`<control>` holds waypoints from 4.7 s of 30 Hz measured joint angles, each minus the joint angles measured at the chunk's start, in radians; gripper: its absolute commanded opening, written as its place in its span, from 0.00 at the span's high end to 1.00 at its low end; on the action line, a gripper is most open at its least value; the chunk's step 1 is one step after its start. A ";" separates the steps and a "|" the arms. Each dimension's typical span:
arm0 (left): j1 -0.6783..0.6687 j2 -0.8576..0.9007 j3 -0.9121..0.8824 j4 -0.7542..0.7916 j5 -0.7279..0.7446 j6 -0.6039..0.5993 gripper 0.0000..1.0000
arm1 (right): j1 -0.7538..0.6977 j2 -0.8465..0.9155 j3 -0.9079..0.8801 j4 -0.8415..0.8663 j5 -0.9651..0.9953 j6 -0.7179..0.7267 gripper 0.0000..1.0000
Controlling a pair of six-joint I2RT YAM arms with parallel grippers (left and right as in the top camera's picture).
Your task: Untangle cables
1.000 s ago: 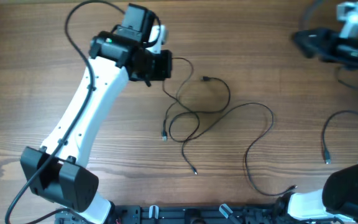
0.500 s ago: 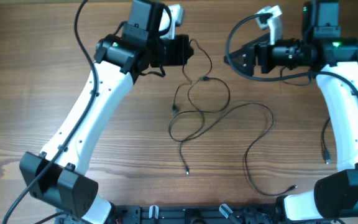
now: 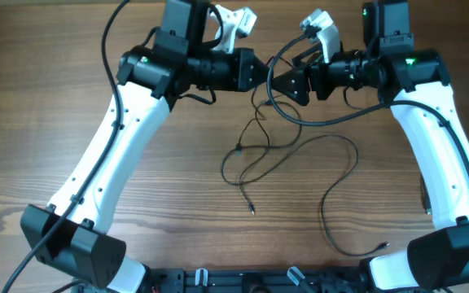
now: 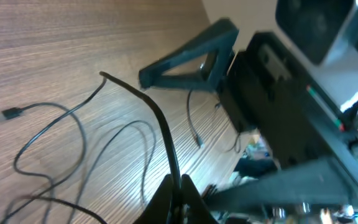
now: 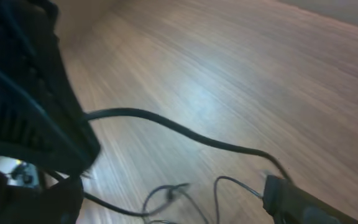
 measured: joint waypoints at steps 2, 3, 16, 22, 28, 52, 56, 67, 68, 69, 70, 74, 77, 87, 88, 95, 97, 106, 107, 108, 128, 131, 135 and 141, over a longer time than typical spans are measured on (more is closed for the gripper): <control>0.005 -0.006 0.000 -0.029 0.014 0.044 0.96 | -0.001 0.000 0.000 0.019 0.021 -0.008 0.06; 0.000 -0.011 0.000 -0.029 0.031 0.062 0.96 | -0.001 0.000 0.000 0.020 0.028 -0.011 0.07; -0.008 -0.130 0.000 -0.003 0.175 0.132 0.90 | 0.000 0.000 0.000 0.023 0.039 -0.090 0.96; -0.009 -0.131 0.000 -0.089 0.069 0.146 0.00 | -0.002 0.000 0.000 0.058 0.053 -0.020 0.96; -0.009 -0.131 0.000 -0.211 -0.124 0.146 0.00 | -0.038 -0.030 0.043 0.085 0.080 0.139 0.96; -0.009 -0.131 0.000 -0.277 -0.253 0.146 0.00 | -0.041 -0.378 0.120 0.168 1.083 0.312 0.96; -0.009 -0.131 0.000 -0.277 -0.256 0.146 0.00 | -0.059 -0.329 0.120 0.163 1.167 0.312 0.96; -0.009 -0.131 0.000 -0.277 -0.256 0.146 0.00 | -0.322 -0.253 0.120 0.116 1.133 0.401 0.96; -0.009 -0.131 0.000 -0.277 -0.256 0.146 0.00 | -0.345 -0.246 0.120 0.111 1.110 0.415 0.96; -0.009 -0.131 0.000 -0.277 -0.256 0.146 0.00 | -0.366 -0.240 0.120 0.104 1.080 0.424 0.96; -0.009 -0.131 0.000 -0.277 -0.256 0.146 0.00 | -0.388 -0.234 0.120 0.098 1.048 0.434 0.96; -0.009 -0.131 0.000 -0.277 -0.256 0.146 0.00 | -0.441 -0.216 0.120 0.097 0.985 0.448 0.96; -0.009 -0.131 0.000 -0.277 -0.256 0.146 0.00 | -0.469 -0.189 0.120 0.095 0.969 0.448 0.96; -0.009 -0.131 0.000 -0.277 -0.256 0.146 0.00 | -0.615 -0.033 0.120 0.093 0.955 0.503 0.96; -0.009 -0.131 0.000 -0.277 -0.256 0.146 0.00 | -0.632 -0.021 0.120 0.103 0.955 0.507 0.96; -0.009 -0.131 0.000 -0.277 -0.257 0.146 0.00 | -0.795 0.086 0.120 0.186 0.951 0.560 0.96; -0.009 -0.131 0.000 -0.277 -0.256 0.146 0.00 | -0.837 0.129 0.120 0.192 0.951 0.610 0.75; -0.009 -0.131 0.000 -0.277 -0.257 0.146 0.00 | -0.928 0.269 0.119 0.123 0.919 0.761 0.00; -0.009 -0.131 0.000 -0.277 -0.256 0.146 0.00 | -0.927 0.269 0.119 0.124 0.902 0.766 0.00; -0.009 -0.131 0.000 -0.277 -0.256 0.146 0.00 | -0.927 0.269 0.119 0.123 0.888 0.769 0.00; -0.009 -0.131 0.000 -0.277 -0.257 0.146 0.00 | -0.777 0.269 0.119 -0.121 0.203 0.169 0.00; -0.009 -0.131 0.000 -0.277 -0.257 0.146 0.00 | -0.699 0.269 0.119 -0.192 0.175 0.017 0.00; -0.009 -0.131 0.000 -0.277 -0.257 0.146 0.00 | -0.615 0.269 0.119 -0.286 0.174 -0.103 0.00; -0.009 -0.131 0.000 -0.277 -0.257 0.146 0.00 | -0.539 0.269 0.053 -0.292 0.174 -0.172 0.00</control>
